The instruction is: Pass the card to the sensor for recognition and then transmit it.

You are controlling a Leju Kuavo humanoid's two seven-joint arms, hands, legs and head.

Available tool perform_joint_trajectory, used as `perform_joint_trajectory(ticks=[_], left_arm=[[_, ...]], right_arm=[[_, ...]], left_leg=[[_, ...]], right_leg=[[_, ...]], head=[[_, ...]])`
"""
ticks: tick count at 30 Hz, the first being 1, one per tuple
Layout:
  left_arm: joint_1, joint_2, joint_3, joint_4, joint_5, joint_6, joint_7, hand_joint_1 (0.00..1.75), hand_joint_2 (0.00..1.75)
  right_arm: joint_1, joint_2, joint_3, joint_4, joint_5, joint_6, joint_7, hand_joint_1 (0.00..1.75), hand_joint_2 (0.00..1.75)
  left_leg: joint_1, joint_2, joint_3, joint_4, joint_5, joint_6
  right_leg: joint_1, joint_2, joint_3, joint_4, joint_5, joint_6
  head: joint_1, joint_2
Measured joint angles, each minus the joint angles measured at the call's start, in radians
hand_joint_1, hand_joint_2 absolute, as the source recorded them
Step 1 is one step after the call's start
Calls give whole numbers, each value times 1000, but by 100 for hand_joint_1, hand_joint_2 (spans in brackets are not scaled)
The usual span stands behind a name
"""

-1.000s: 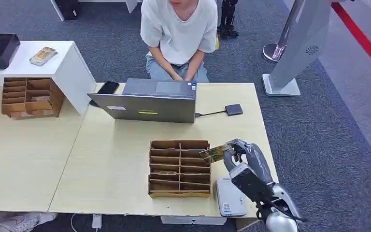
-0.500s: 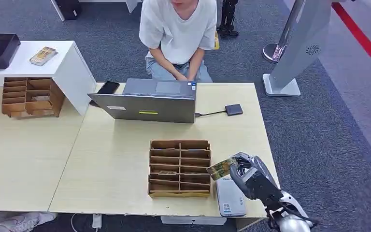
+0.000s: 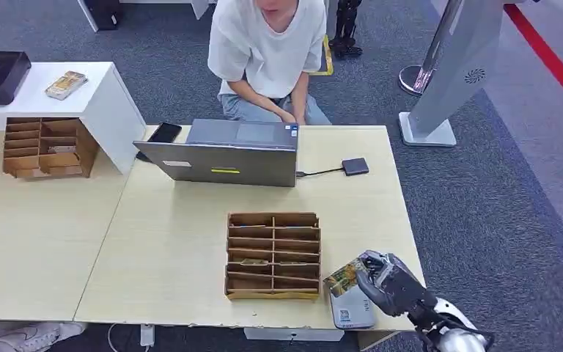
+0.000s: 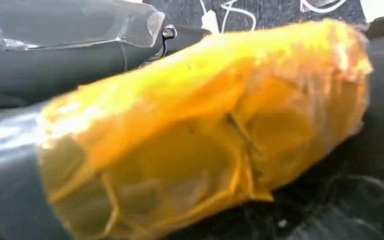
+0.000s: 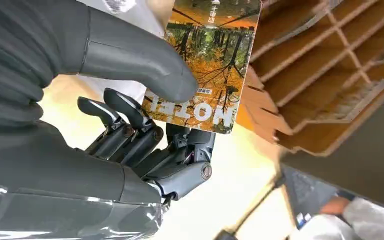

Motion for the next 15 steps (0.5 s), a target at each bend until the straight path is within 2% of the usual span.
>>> perform_joint_trajectory(ticks=[9, 15], left_arm=[[-1, 6, -57, 0, 1, 1, -9, 0, 0], [0, 10, -88, 0, -9, 43, -15, 0, 0]], right_arm=[[-10, -50, 32, 42, -13, 5, 10, 175, 175], [-16, -63, 44, 58, -17, 12, 11, 175, 175]], left_leg=[[0, 0, 0, 0, 0, 0], [0, 0, 0, 0, 0, 0]], right_leg=[[0, 0, 0, 0, 0, 0], [0, 0, 0, 0, 0, 0]], head=[[0, 0], [0, 0]])
